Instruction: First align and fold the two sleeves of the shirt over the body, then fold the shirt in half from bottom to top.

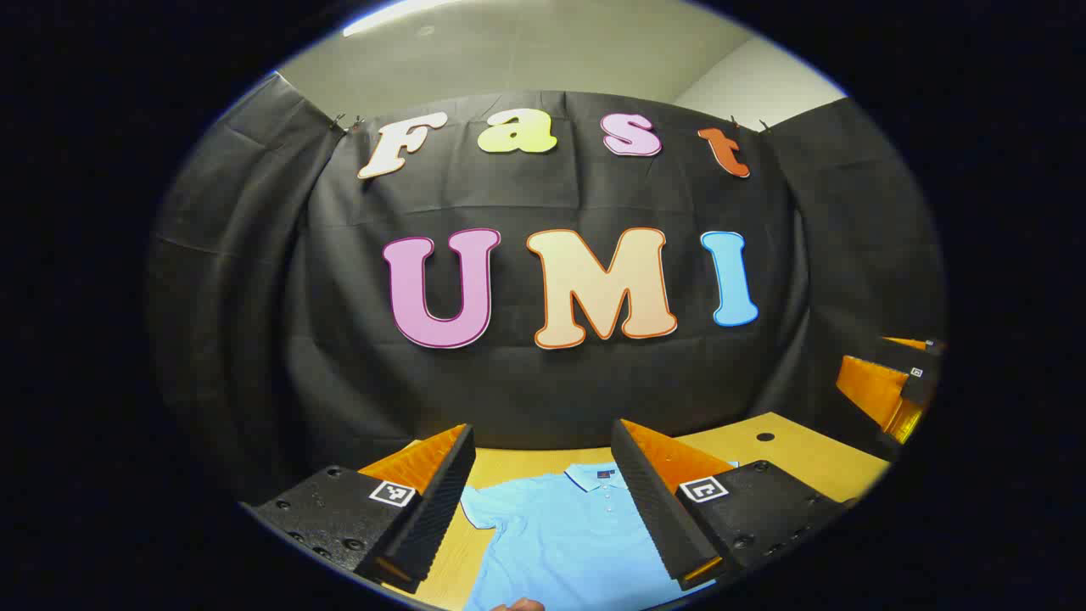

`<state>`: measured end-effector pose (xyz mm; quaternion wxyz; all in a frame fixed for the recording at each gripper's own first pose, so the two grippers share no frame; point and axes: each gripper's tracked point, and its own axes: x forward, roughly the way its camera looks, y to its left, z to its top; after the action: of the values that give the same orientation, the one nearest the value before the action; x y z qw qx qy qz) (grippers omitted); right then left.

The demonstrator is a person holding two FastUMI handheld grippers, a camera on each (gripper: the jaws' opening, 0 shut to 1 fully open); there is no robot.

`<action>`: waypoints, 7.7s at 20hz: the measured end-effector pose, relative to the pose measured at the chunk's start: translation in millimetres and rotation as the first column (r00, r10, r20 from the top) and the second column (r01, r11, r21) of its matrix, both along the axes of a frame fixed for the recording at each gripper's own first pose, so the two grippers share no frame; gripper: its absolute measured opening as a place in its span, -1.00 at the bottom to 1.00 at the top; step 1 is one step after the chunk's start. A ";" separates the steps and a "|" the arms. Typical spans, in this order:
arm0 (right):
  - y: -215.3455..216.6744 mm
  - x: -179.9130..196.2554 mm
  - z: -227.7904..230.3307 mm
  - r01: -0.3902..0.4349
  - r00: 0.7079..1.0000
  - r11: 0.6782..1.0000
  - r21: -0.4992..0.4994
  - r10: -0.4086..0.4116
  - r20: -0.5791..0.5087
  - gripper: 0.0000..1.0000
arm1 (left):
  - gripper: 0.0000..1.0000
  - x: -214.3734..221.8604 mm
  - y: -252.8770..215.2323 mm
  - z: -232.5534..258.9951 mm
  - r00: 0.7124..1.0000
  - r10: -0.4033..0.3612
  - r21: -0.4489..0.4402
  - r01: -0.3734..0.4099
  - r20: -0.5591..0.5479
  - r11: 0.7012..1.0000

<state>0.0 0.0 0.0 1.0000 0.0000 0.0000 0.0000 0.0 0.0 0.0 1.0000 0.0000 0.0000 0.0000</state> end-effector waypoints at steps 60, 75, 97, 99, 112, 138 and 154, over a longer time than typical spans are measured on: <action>-106.6 196.8 -395.9 0.264 0.628 0.963 -0.059 -0.218 -0.747 0.98 | 1.00 75.7 97.4 -27.3 0.995 0.094 0.121 -0.089 -0.038 0.989; -44.3 222.9 -352.9 0.217 0.716 0.956 0.195 -0.021 -0.697 -0.96 | 0.93 78.1 107.7 -54.5 0.988 0.110 0.073 -0.102 -0.106 0.992; 54.5 183.6 -313.8 0.082 0.768 0.973 0.214 0.076 -0.636 0.96 | 0.94 141.1 126.7 -164.5 0.954 0.088 -0.033 -0.102 -0.285 0.994; 32.8 173.5 -306.0 0.080 0.777 0.985 0.154 0.036 -0.629 0.96 | 0.94 153.1 127.7 -188.5 0.940 0.076 -0.064 -0.102 -0.332 0.993; -45.8 90.2 -320.2 0.143 0.712 0.990 0.013 -0.094 -0.695 0.96 | 0.97 198.2 134.9 -327.1 0.784 0.058 -0.088 -0.142 -0.618 0.986; -21.9 66.1 -302.8 0.068 0.734 0.997 0.035 -0.027 -0.679 0.96 | -1.00 225.0 -6.6 -278.8 0.794 -0.183 -0.155 0.113 -0.580 0.981; 8.5 46.6 -291.1 0.013 0.766 1.000 0.012 -0.002 -0.642 0.96 | 0.96 153.9 -41.6 -244.7 0.821 -0.305 -0.157 0.261 -0.482 0.952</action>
<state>46.6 8.5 -291.1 0.9398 0.0079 0.3417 -0.0040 153.9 -41.6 -244.7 0.9534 -0.0420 0.2593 -0.1485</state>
